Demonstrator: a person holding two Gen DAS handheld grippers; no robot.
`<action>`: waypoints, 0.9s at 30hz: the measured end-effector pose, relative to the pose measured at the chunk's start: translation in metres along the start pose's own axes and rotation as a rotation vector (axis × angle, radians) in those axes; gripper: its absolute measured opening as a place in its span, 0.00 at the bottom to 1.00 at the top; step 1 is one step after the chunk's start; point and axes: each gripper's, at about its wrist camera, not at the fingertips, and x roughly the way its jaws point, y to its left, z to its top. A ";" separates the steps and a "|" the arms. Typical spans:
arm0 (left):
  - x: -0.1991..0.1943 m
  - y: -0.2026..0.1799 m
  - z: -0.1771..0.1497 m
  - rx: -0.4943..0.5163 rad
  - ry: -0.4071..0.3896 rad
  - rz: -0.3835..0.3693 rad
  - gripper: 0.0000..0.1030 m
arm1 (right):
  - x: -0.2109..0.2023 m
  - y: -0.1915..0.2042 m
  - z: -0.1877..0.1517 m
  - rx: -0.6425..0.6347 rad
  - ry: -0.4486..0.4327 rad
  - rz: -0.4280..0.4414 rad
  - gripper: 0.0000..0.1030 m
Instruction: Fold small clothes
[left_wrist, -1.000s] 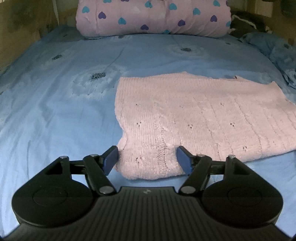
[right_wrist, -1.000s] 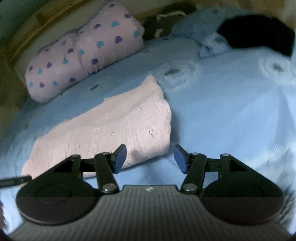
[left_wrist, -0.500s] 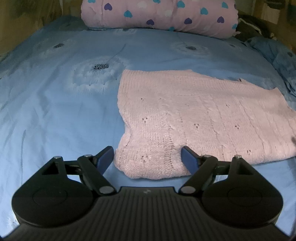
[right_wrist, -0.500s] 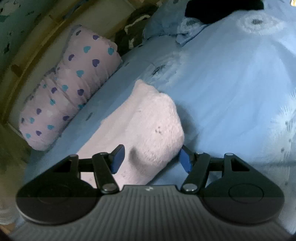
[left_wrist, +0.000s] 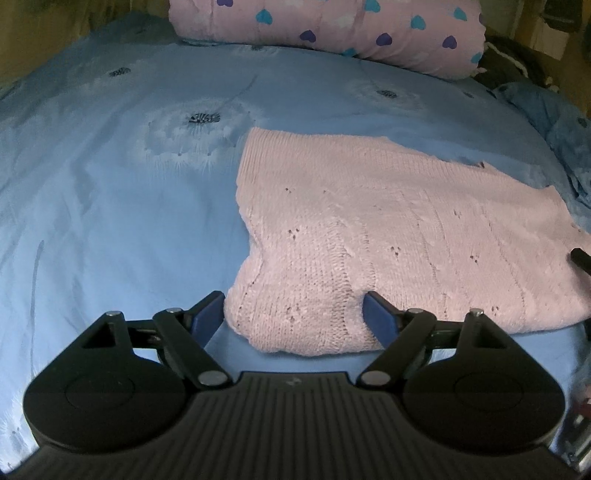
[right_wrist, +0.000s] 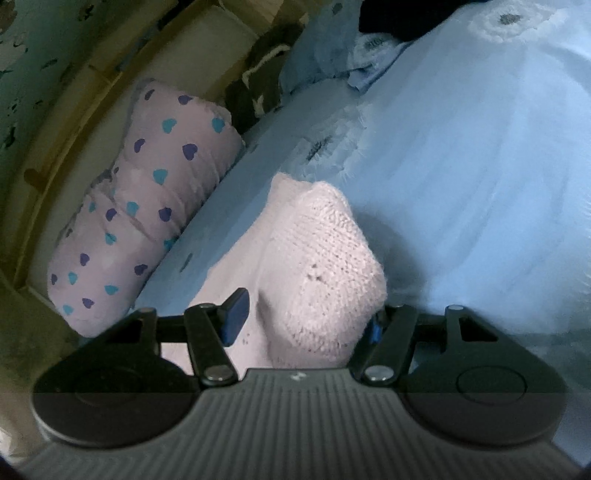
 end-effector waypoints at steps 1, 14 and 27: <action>0.000 0.000 0.000 0.000 0.000 0.000 0.83 | 0.001 0.000 -0.001 -0.007 -0.005 0.003 0.61; 0.000 -0.002 0.000 0.008 -0.003 0.007 0.83 | 0.010 -0.012 0.011 0.060 0.033 0.051 0.43; -0.010 0.008 0.005 -0.016 -0.026 -0.002 0.83 | 0.013 0.002 0.016 0.020 0.031 0.011 0.37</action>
